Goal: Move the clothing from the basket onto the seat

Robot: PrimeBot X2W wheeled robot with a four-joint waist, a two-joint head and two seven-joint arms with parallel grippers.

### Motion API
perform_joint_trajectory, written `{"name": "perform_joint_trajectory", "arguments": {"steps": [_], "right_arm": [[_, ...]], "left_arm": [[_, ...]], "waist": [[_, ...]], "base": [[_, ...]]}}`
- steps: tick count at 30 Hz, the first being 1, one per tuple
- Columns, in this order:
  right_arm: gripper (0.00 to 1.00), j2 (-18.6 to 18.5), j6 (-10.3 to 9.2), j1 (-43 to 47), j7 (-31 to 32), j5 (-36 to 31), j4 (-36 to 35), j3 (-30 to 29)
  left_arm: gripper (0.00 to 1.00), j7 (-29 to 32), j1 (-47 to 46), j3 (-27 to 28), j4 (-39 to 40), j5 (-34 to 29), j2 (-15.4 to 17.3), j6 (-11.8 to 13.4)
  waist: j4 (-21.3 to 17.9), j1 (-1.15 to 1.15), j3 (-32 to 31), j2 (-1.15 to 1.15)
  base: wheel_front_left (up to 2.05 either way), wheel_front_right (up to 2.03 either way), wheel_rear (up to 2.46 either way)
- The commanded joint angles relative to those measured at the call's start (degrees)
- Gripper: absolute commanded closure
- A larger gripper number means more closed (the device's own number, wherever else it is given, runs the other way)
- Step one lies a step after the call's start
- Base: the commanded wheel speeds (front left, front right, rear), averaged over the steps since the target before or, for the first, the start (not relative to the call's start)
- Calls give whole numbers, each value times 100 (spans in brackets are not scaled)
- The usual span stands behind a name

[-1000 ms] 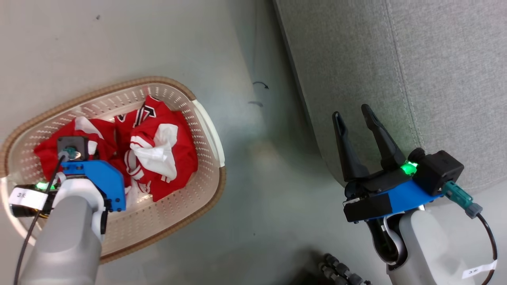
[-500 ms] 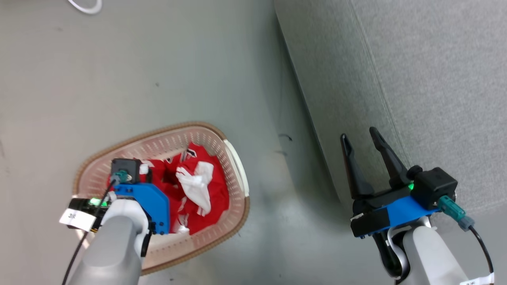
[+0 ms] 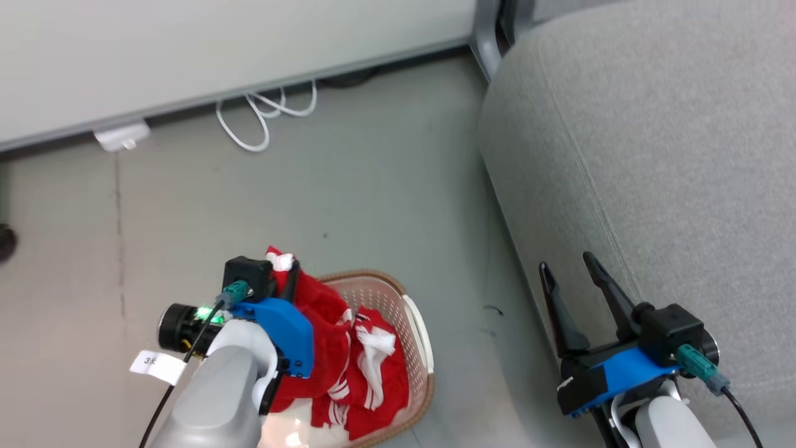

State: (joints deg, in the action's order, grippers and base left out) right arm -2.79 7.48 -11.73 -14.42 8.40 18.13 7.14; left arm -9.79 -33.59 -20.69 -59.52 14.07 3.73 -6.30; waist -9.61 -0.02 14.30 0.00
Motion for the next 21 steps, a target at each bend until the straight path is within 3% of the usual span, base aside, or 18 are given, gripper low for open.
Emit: {"name": "perform_joint_trajectory", "arguments": {"steps": [1, 15, 21], "right_arm": [[0, -18, 3, 101, 28, -42, -16, -6], [0, -18, 3, 480, 351, -53, -219, 113], [0, -18, 3, 555, 438, 0, -261, 219]], "left_arm": [[100, -57, -95, -48, 81, 49, -15, -31], [100, 210, -664, -983, 1243, 808, -84, -123], [100, 374, -952, -1353, 1658, 1120, -83, -4]], "waist": [[195, 2, -336, 0], [432, 2, -1026, 0], [439, 2, -1139, 0]], "base": [[0, 0, 0], [0, 0, 0], [0, 0, 0]]}}
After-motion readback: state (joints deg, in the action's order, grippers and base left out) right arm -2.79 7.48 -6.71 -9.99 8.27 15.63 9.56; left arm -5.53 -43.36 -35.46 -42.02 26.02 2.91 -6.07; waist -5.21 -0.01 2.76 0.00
